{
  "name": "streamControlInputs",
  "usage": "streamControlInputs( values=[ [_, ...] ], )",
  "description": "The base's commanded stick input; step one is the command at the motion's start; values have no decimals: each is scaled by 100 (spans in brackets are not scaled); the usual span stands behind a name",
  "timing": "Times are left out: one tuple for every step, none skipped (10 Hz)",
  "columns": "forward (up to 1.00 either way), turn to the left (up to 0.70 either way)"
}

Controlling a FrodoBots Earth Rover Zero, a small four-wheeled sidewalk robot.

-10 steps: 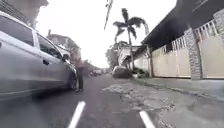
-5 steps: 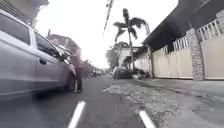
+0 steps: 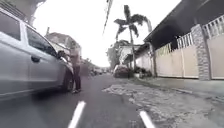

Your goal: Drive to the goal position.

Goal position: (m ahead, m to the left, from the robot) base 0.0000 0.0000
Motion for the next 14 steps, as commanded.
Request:
streamControlInputs(
  values=[
    [70, 0],
    [70, 0],
    [70, 0],
    [70, 0],
    [70, 0],
    [70, 0],
    [70, 0],
    [70, 0],
    [70, 0],
    [70, 0],
    [70, 0],
    [70, 0],
    [70, 0],
    [70, 0]
  ],
)
